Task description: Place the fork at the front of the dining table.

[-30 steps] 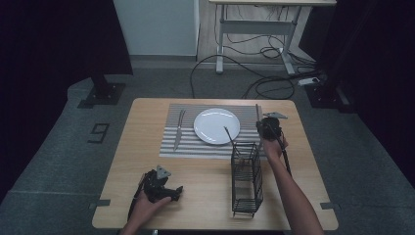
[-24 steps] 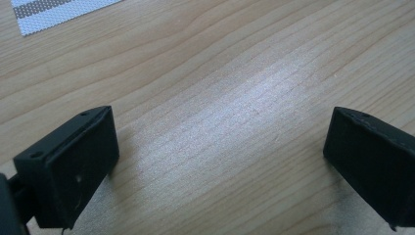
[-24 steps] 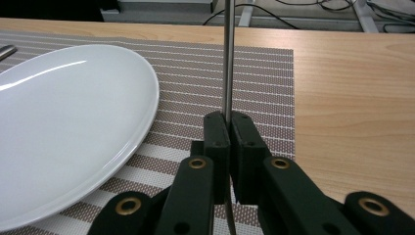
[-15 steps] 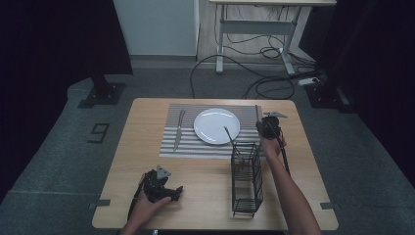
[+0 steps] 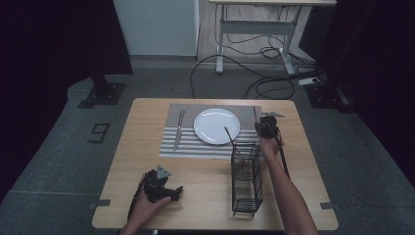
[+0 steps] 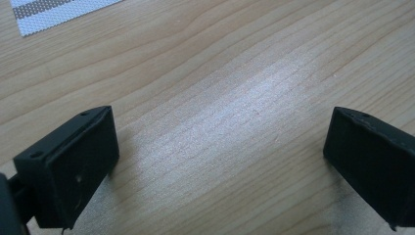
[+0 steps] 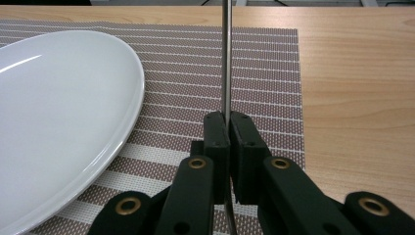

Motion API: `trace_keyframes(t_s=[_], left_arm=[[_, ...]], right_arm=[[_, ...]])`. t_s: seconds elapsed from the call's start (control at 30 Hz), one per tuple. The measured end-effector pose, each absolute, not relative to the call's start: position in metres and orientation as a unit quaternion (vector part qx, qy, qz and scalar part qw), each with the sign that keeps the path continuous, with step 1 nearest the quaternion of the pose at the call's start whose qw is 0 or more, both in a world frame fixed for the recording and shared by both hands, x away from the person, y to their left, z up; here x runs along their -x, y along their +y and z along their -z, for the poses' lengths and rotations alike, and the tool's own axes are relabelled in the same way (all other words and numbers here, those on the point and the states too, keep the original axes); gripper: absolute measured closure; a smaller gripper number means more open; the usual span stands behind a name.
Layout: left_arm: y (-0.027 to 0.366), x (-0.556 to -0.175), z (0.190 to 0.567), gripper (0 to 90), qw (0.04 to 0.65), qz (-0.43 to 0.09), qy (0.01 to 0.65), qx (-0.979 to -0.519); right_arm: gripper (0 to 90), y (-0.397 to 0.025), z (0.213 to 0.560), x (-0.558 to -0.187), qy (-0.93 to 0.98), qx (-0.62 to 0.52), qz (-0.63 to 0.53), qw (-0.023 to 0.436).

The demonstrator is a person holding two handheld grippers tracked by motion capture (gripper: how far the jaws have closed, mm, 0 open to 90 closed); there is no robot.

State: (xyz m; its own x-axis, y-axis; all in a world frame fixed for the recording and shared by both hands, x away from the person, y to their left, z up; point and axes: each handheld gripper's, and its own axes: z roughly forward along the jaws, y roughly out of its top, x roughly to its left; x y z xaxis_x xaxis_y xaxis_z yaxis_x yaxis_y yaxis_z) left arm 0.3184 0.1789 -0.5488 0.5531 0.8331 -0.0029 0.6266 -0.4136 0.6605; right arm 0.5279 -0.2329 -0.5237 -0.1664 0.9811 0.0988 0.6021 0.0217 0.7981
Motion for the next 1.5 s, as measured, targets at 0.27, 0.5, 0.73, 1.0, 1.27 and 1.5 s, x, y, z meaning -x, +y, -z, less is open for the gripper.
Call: trace_keyframes(t_s=[0.27,0.5,0.73,1.0,1.27,1.5], left_arm=[[0.179,-0.318,0.549,0.0,0.312,-0.166,0.443,-0.824],[0.179,-0.318,0.549,0.0,0.312,-0.166,0.443,-0.824],[0.179,-0.318,0.549,0.0,0.312,-0.166,0.443,-0.824],[0.179,-0.318,0.549,0.0,0.312,-0.166,0.443,-0.824],[0.179,-0.318,0.549,0.0,0.312,-0.166,0.443,-0.824],[0.179,-0.318,0.549,0.0,0.312,-0.166,0.443,-0.824]], right_arm=[[86.2,-0.237,0.533,-0.533,0.665,-0.606,-0.359,0.247],[86.2,-0.237,0.538,-0.535,0.663,-0.612,-0.356,0.243],[86.2,-0.235,0.544,-0.538,0.664,-0.614,-0.351,0.242],[86.2,-0.232,0.55,-0.54,0.665,-0.614,-0.349,0.241],[79.3,-0.233,0.547,-0.539,0.667,-0.612,-0.357,0.234],[77.9,-0.232,0.537,-0.529,0.687,-0.595,-0.347,0.232]])
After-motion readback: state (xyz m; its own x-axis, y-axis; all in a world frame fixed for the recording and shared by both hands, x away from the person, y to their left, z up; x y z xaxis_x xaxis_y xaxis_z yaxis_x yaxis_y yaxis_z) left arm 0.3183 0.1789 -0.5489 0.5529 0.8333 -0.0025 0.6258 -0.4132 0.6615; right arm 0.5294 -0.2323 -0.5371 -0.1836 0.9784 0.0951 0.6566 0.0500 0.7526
